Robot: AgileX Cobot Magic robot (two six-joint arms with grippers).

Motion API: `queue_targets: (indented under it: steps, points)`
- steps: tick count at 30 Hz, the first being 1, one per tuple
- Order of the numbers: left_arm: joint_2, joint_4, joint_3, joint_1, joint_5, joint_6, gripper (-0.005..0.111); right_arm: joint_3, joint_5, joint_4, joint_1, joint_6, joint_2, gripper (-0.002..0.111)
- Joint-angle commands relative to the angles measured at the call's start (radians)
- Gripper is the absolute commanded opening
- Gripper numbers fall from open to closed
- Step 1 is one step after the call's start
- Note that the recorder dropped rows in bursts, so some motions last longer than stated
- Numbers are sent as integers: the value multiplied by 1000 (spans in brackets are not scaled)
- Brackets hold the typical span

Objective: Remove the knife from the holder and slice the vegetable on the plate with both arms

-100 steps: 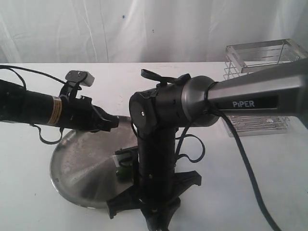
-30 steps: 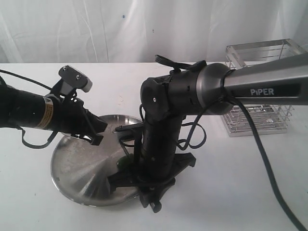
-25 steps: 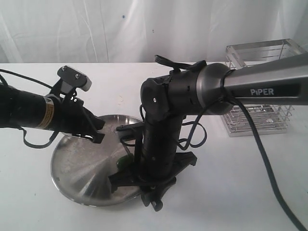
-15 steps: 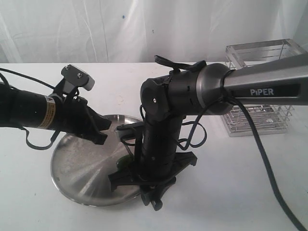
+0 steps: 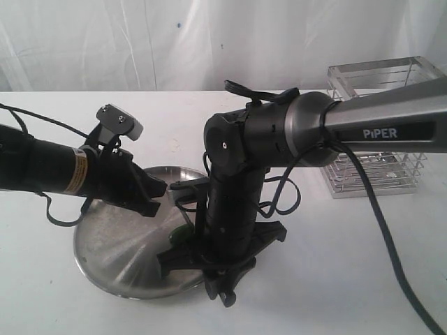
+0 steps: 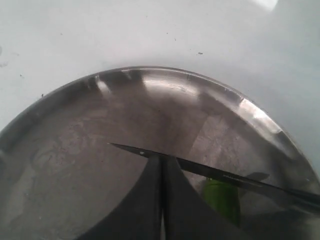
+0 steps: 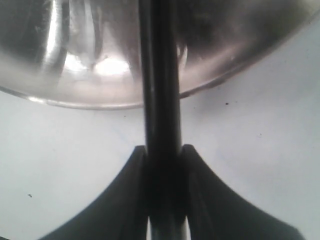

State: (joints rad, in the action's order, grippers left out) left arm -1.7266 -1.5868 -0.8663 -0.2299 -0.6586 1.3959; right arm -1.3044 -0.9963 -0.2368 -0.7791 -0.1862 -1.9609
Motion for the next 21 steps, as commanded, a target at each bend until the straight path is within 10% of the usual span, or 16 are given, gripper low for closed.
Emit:
queue_targets:
  steps: [1, 21]
  points:
    - [-31, 100, -5, 0, -1, -33, 0, 2, -15, -14, 2, -1, 3, 0]
    - [-159, 166, -55, 0, -83, -78, 0, 2, -11, -24, 0, 3, -41, 0]
